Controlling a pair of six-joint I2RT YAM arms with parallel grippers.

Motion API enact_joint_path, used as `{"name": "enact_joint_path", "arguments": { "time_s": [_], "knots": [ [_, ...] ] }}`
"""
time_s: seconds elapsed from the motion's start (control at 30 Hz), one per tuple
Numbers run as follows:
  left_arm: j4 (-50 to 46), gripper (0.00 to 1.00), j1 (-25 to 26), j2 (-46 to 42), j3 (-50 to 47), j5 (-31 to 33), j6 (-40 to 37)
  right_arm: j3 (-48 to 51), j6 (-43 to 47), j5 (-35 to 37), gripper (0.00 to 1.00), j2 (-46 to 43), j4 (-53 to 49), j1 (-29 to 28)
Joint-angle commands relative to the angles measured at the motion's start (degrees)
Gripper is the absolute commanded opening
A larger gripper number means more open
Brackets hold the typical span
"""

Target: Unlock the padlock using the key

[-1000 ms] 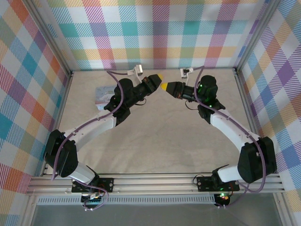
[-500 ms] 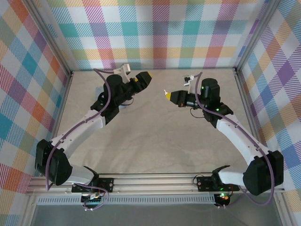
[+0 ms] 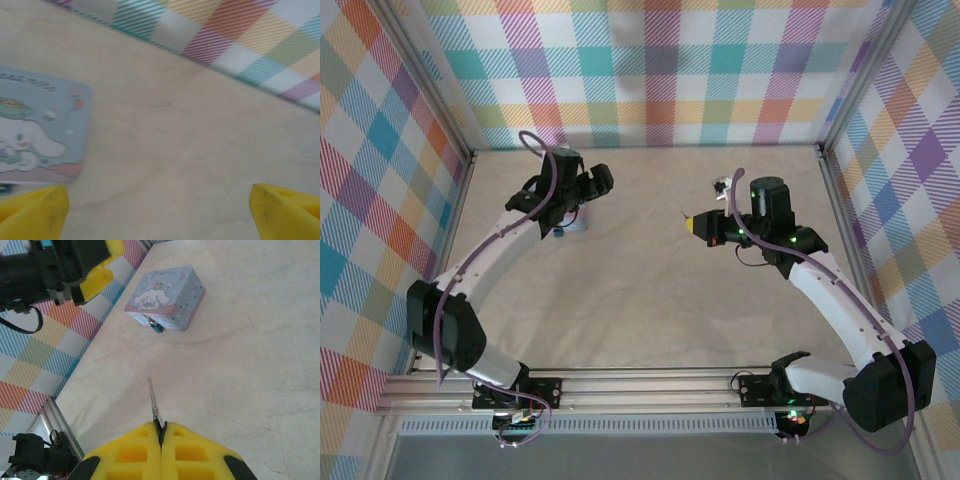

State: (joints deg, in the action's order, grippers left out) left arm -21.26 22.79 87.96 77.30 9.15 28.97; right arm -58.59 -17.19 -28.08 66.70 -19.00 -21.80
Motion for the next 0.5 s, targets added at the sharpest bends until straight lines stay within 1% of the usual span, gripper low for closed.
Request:
{"name": "enact_joint_path", "arguments": {
  "time_s": [0.0, 0.1, 0.3, 0.47],
  "knots": [
    [-7.13, 0.96, -1.3, 3.77, 2.82, 6.66, -5.82, -0.03, 1.69, 0.92, 0.02, -0.95, -1.95, -0.18],
    [-7.67, 1.0, -2.24, 6.95, 4.3, 7.13, -6.72, 0.01, 1.81, 1.27, 0.02, -0.8, -2.55, -0.15],
    [-9.58, 1.0, -3.34, 13.81, 9.41, 6.11, -8.52, 0.14, 1.95, 1.82, 0.02, -1.13, -3.64, -0.09],
    [-13.03, 1.0, -3.8, 19.97, 15.03, 5.04, -10.87, 0.14, 2.12, 1.97, 0.03, -1.63, -4.61, -0.14]
  ]
}}
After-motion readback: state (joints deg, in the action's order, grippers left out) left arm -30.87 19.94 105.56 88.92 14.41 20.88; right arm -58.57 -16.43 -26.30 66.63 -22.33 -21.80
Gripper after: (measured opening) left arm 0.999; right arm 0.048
